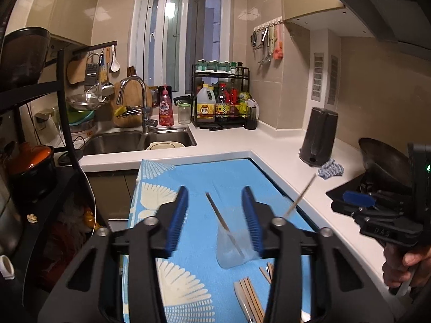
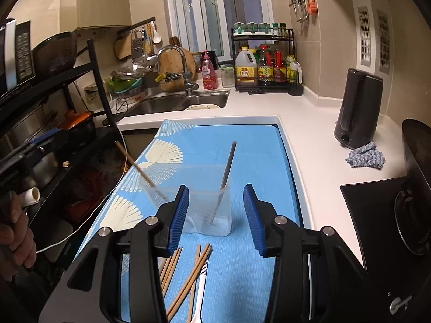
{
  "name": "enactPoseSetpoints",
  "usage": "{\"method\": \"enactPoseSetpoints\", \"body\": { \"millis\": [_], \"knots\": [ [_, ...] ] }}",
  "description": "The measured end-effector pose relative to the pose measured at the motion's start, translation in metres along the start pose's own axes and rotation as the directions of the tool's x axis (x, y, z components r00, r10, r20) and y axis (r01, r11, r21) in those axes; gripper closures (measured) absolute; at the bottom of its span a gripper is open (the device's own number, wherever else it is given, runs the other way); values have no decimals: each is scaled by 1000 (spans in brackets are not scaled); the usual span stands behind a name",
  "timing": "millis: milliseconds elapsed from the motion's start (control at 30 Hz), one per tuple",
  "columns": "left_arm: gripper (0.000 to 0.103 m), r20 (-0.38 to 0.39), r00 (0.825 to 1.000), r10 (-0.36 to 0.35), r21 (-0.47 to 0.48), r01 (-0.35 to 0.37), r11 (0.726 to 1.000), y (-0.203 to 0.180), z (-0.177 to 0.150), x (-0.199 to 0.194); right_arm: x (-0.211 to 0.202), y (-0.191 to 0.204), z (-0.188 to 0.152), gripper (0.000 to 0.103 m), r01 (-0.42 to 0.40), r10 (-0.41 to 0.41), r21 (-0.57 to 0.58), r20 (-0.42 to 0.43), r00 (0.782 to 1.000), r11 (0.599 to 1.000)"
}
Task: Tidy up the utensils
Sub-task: 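Open the right gripper over the container while the left gripper releases its chopstick inside, then close the right gripper on the white spoon while the left gripper returns to the chopsticks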
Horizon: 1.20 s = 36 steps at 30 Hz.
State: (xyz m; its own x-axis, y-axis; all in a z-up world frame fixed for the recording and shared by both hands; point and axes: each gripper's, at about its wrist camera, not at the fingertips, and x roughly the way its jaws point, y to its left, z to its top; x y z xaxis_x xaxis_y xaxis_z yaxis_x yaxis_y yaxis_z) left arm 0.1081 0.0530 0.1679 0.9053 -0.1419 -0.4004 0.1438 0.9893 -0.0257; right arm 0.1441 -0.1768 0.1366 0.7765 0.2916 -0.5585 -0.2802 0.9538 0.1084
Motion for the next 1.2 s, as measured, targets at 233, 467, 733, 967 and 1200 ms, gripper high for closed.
{"method": "enactPoseSetpoints", "body": {
  "millis": [233, 467, 733, 967, 1200],
  "knots": [
    [85, -12, 1000, 20, 8, -19, 1000, -18, -72, -18, -33, 14, -54, 73, -67, 67, -2, 27, 997, 998],
    [91, -96, 995, 22, -63, -28, 998, -32, -149, -20, -17, 6, -125, 100, -70, 72, 76, -26, 997, 995],
    [91, -181, 983, -25, -146, -1, 989, -60, -220, -33, 25, -1, -182, 96, -62, 104, 222, -182, 978, 973],
    [91, -211, 977, -10, -121, -16, 993, -78, -248, -35, 40, 2, -202, 94, -64, 143, 291, -261, 955, 955],
    [103, -305, 952, -20, -128, -20, 992, -79, -263, -22, 48, 9, -213, 91, -67, 156, 284, -305, 939, 956]
  ]
}}
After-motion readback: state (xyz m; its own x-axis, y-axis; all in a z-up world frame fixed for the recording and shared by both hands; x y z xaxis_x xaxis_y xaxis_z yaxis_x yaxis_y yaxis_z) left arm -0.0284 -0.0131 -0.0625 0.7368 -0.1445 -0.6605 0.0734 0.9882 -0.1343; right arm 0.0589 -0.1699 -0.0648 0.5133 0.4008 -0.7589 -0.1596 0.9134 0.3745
